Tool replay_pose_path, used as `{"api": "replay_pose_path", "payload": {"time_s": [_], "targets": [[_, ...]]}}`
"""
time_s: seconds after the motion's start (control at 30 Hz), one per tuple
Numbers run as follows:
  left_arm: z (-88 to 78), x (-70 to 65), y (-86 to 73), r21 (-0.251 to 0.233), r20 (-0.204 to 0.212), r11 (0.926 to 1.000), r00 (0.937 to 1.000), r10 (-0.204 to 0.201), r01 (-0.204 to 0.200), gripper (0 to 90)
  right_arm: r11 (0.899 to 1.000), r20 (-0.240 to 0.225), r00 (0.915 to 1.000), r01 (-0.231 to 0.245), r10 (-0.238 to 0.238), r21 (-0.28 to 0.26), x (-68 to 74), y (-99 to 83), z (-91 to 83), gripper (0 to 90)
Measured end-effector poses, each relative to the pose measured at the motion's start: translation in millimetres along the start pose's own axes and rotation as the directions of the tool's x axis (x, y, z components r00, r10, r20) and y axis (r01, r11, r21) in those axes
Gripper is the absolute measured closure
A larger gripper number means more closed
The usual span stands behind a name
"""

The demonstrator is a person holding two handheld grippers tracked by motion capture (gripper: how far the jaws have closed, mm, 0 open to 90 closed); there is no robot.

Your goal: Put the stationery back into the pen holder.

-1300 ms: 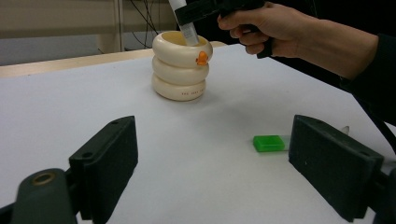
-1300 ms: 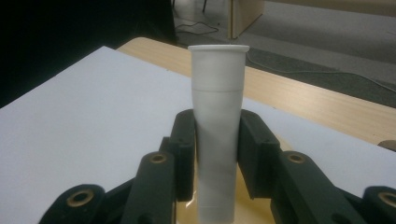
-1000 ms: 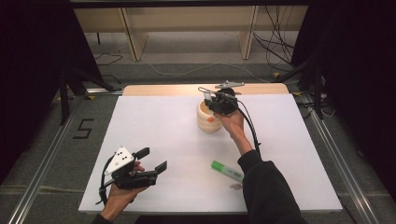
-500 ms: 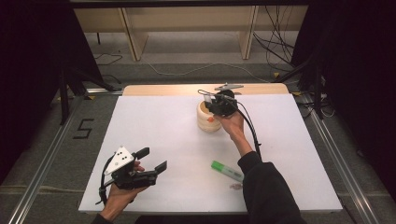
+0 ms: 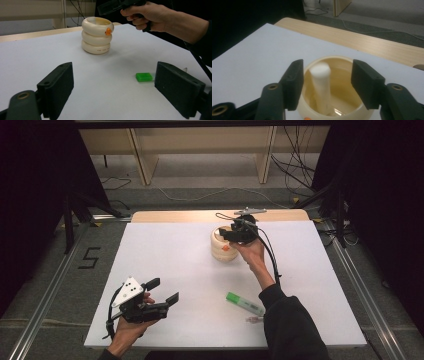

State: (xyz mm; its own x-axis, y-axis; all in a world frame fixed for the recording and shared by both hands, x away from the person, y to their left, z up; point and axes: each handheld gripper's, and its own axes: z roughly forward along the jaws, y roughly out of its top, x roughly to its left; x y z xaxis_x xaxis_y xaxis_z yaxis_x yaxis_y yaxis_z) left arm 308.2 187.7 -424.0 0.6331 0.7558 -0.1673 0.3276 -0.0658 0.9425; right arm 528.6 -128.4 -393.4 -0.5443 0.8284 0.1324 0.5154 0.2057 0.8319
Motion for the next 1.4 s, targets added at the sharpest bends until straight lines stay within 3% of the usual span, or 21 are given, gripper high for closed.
{"api": "replay_pose_path", "payload": {"time_s": [0.2,0.43,0.67,0.77,1.03,1.17,1.4], "targets": [[0.1,-0.1,-0.1,0.001,0.0,1.0,1.0,0.001,-0.001,15.3,1.0,-0.014,0.9999,0.006,-0.006,-0.002,1.9,1.7,-12.4,37.0],[-0.4,-0.2,-0.1,0.001,-0.002,1.0,1.0,0.002,-0.002,15.3,0.998,-0.069,0.9956,0.062,-0.063,-0.023,8.3,-1.8,-39.9,32.4],[-0.2,-0.2,-0.1,0.0,-0.003,1.0,1.0,0.002,-0.002,15.3,0.991,-0.12,0.9841,0.132,-0.132,-0.002,17.5,-12.3,-73.1,28.3],[0.1,0.0,-0.3,0.003,-0.003,1.0,1.0,0.003,-0.003,15.3,0.989,-0.134,0.9811,0.144,-0.14,0.02,19.4,-19.3,-82.3,27.2],[0.4,-0.6,0.1,0.001,-0.001,1.0,1.0,0.004,-0.004,15.3,0.985,-0.145,0.977,0.165,-0.156,0.053,21.3,-27.2,-85.9,27.2],[-1.3,0.5,0.3,0.001,-0.001,1.0,1.0,0.004,-0.004,15.3,0.976,-0.155,0.9723,0.192,-0.175,0.099,23.8,-34.7,-85.3,27.2],[0.2,-0.5,0.5,0.002,0.001,1.0,1.0,0.004,-0.004,15.3,0.971,-0.165,0.9699,0.201,-0.179,0.129,22.8,-41.1,-84.8,27.2]]}}
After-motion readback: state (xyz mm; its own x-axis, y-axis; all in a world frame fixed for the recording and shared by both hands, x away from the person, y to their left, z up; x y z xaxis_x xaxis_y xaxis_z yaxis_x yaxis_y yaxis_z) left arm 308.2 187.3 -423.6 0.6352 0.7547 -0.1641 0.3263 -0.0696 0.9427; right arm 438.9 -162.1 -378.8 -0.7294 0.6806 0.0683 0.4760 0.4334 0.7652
